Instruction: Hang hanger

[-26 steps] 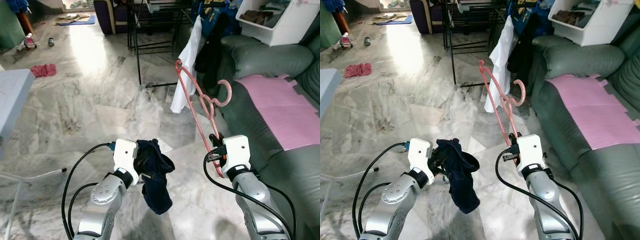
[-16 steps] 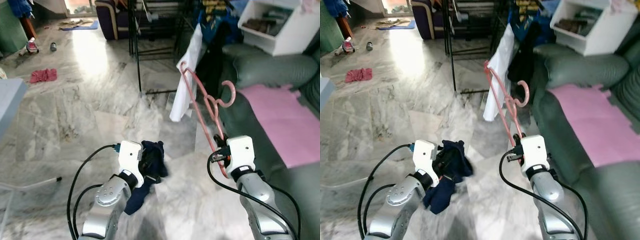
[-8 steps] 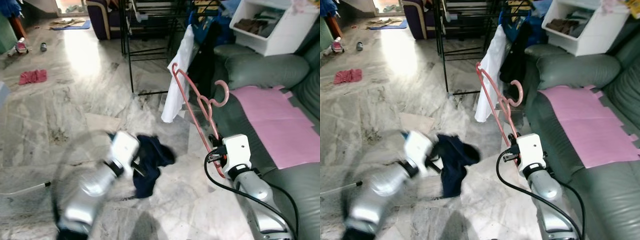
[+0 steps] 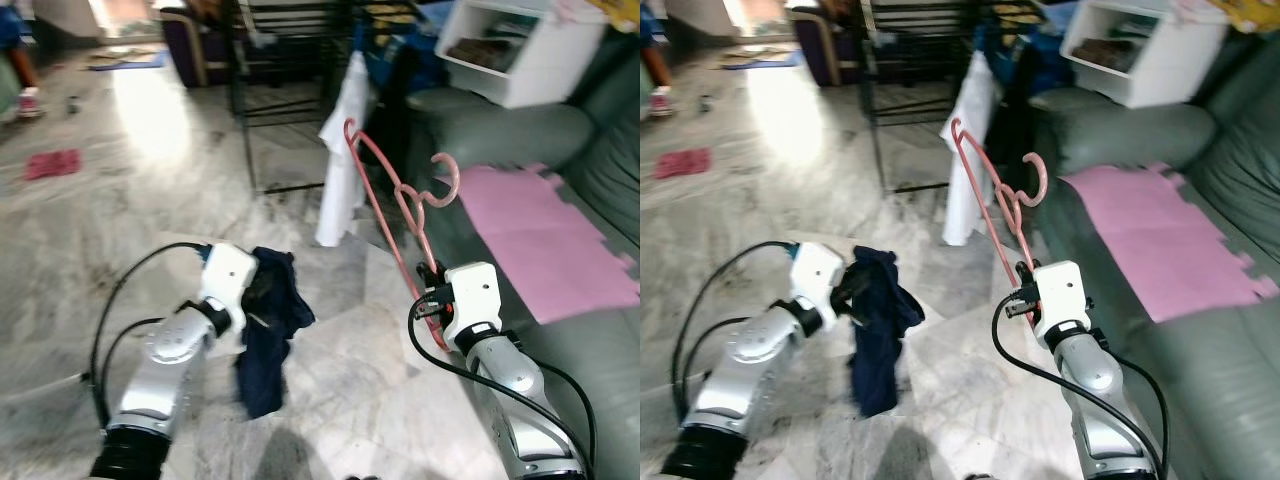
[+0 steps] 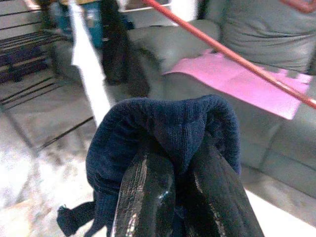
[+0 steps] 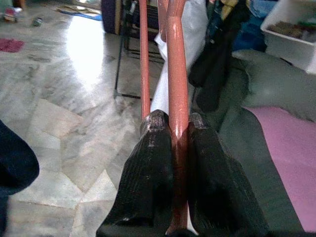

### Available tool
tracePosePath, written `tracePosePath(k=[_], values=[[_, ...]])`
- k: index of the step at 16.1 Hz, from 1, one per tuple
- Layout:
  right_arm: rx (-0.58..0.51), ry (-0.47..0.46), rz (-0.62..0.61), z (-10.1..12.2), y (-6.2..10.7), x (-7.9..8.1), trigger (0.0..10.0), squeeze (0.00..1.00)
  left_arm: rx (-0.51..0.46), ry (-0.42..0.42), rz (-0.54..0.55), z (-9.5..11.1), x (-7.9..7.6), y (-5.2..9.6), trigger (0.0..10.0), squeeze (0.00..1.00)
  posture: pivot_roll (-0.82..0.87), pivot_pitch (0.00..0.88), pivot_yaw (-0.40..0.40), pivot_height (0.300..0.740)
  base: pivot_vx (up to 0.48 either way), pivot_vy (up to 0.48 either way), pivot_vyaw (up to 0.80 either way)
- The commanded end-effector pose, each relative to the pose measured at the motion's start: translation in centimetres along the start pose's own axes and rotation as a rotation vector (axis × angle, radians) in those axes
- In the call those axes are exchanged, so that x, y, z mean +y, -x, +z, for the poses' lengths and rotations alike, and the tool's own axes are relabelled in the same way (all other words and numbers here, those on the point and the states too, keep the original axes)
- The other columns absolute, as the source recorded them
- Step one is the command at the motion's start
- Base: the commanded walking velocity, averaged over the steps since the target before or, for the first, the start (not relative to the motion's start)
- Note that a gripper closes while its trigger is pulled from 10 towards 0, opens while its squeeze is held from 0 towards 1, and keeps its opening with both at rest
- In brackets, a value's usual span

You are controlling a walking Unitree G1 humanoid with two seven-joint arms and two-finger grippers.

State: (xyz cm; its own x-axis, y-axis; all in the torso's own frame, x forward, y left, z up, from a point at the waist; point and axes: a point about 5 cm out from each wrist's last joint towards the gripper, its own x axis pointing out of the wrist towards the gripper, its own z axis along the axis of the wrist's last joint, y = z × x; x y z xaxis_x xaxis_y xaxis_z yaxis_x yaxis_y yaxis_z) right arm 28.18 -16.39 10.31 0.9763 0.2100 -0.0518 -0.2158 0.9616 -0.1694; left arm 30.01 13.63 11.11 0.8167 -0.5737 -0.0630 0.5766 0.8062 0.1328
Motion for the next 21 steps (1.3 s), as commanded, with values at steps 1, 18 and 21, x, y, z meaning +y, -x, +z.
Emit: tracePosePath(k=[1, 18, 21], values=[[-0.024, 0.001, 0.001, 0.6, -0.1, 0.1, 10.0, 0.0, -0.029, -0.027, -0.005, 0.6, 0.3, -0.1, 10.0, 0.0, 0.02, 0.057, -0.039, 0.74, 0.0, 0.39, -0.62], [-0.028, 0.017, 0.025, 0.5, -0.2, 0.3, 10.0, 0.0, -0.109, -0.142, 0.001, 1.9, 0.6, 0.0, 10.0, 0.0, 0.03, 0.057, -0.053, 0.74, 0.0, 0.172, -0.1], [-0.008, 0.055, 0.066, 0.5, 0.1, -1.7, 10.0, 0.0, -0.043, -0.315, -0.039, 2.1, 3.1, 0.4, 10.0, 0.0, 0.03, 0.052, -0.054, 0.74, 0.0, 0.0, 0.0]])
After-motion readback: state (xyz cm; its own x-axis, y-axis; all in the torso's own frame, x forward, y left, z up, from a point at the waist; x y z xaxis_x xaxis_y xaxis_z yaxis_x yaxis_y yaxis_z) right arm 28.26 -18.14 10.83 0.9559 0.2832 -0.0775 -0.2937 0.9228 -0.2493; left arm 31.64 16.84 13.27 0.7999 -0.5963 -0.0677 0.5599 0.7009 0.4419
